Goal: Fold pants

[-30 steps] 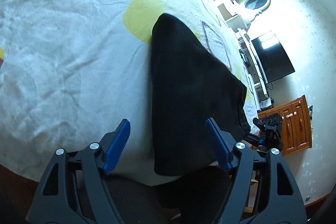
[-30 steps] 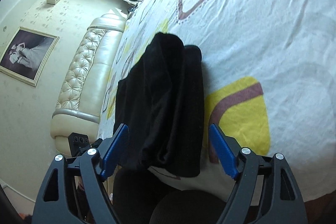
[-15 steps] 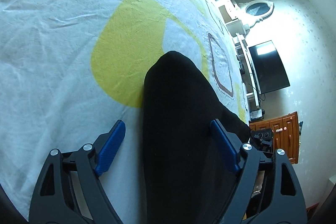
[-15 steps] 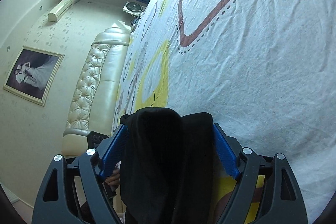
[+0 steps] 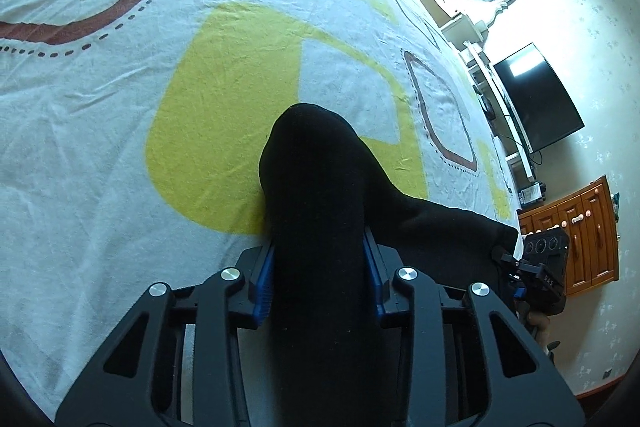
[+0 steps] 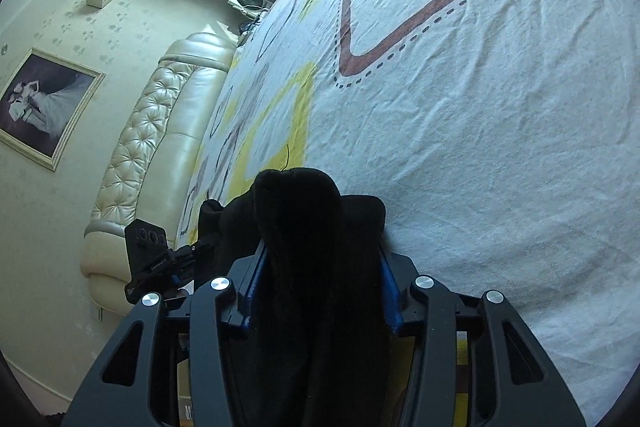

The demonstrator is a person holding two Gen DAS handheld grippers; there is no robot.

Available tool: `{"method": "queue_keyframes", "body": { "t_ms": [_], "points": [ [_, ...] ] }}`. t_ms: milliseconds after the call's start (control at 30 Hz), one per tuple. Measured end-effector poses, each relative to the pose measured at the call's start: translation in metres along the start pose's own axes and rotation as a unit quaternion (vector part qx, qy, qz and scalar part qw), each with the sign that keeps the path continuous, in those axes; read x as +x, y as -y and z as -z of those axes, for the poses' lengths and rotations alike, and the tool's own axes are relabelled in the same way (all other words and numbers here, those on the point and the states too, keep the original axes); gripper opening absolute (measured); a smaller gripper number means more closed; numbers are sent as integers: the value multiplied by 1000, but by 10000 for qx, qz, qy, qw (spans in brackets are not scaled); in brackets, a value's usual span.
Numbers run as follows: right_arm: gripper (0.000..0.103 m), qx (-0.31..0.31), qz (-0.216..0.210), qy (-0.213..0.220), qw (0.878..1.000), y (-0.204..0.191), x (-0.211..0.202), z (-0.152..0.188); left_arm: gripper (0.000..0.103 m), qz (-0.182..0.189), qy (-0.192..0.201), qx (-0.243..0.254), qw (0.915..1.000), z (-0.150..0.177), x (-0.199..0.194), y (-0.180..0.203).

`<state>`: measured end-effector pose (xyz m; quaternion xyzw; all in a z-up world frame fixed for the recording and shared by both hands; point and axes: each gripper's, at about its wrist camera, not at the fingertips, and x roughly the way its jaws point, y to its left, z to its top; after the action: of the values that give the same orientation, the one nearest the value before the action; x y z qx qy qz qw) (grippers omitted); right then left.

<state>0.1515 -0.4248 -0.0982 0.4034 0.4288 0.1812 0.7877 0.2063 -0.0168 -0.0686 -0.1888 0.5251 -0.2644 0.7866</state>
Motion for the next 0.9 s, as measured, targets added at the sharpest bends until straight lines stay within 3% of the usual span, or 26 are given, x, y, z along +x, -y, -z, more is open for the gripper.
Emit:
{"method": "queue_keyframes", "body": {
  "t_ms": [467,900],
  "points": [
    [45,134,-78,115,9998,-1,14,-6,34,-191,39,51,9998,-12,-6,-4],
    [45,239,-195,130,9994,-10,46,-24,34,-383,173,-101,9991,-47,-10,-25]
  ]
}}
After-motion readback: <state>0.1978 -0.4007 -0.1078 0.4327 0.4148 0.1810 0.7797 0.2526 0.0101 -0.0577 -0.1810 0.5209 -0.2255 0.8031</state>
